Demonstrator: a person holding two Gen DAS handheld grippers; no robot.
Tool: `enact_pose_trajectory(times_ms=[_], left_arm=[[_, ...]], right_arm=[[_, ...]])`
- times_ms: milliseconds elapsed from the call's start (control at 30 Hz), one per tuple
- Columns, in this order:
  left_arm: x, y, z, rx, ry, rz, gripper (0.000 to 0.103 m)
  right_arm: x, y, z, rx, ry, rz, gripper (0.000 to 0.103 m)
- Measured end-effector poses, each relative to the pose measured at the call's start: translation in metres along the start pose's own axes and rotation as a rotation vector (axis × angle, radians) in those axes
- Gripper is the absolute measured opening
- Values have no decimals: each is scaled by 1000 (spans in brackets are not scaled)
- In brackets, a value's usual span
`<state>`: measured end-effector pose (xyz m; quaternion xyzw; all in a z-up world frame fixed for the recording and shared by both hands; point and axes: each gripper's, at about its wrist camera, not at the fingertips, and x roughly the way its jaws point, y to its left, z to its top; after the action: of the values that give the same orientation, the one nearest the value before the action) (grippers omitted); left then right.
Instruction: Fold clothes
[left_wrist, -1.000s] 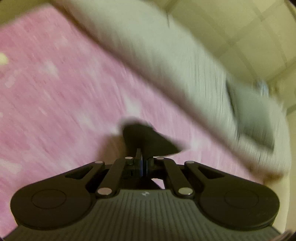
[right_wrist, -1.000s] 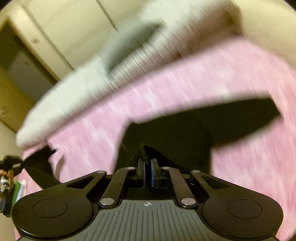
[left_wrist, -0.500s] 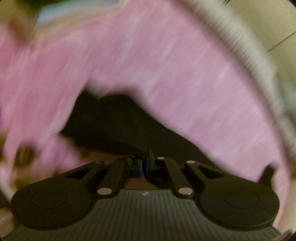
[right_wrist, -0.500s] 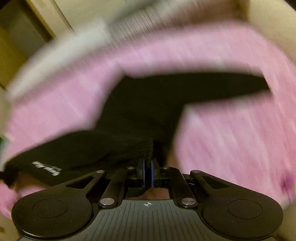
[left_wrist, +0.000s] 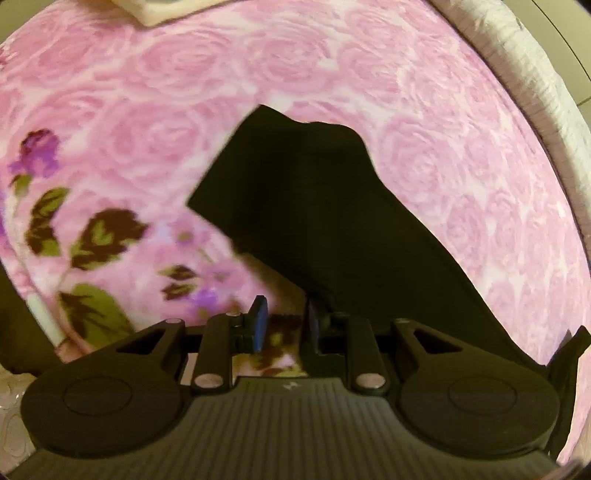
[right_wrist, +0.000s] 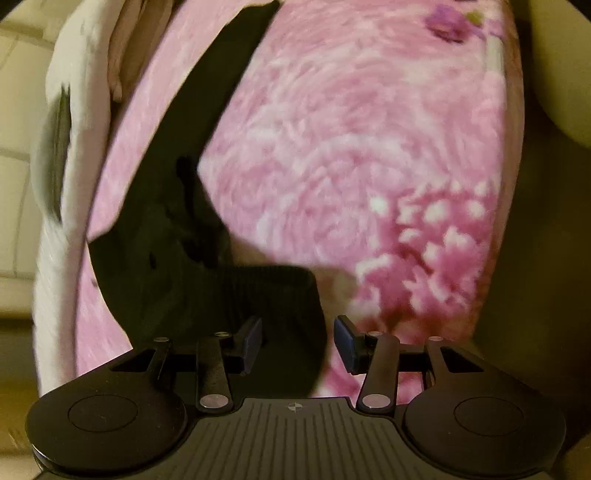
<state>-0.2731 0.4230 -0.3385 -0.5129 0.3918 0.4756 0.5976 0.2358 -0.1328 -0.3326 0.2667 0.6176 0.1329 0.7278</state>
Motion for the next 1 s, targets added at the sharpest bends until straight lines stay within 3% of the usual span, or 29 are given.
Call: enact_pose_trajectory(times_ms=[167, 233, 300, 500, 533, 633, 800, 933, 1000], left_arm=[[16, 3, -3, -53, 10, 13, 25], [18, 9, -3, -103, -3, 18, 25], [19, 16, -1, -155, -25, 23, 26], [31, 27, 3, -276, -70, 23, 26], [31, 25, 3, -268, -73, 31, 25], [27, 21, 1, -202, -74, 36, 0], [13, 25, -12, -147, -67, 2, 0], [4, 17, -25, -97, -37, 60, 0], [-3, 2, -31, -42, -25, 63, 1]], right_arm=[[24, 1, 7, -28, -46, -43, 47], [27, 4, 7, -74, -71, -72, 17], [28, 9, 6, -134, -91, -92, 11], [8, 21, 11, -235, -148, -120, 9], [4, 24, 13, -244, -159, -124, 9], [-9, 23, 24, -259, -186, -165, 9], [-32, 21, 43, -281, -229, -236, 9], [-18, -7, 53, -204, -109, -338, 13], [-18, -13, 55, -196, -112, -421, 16]])
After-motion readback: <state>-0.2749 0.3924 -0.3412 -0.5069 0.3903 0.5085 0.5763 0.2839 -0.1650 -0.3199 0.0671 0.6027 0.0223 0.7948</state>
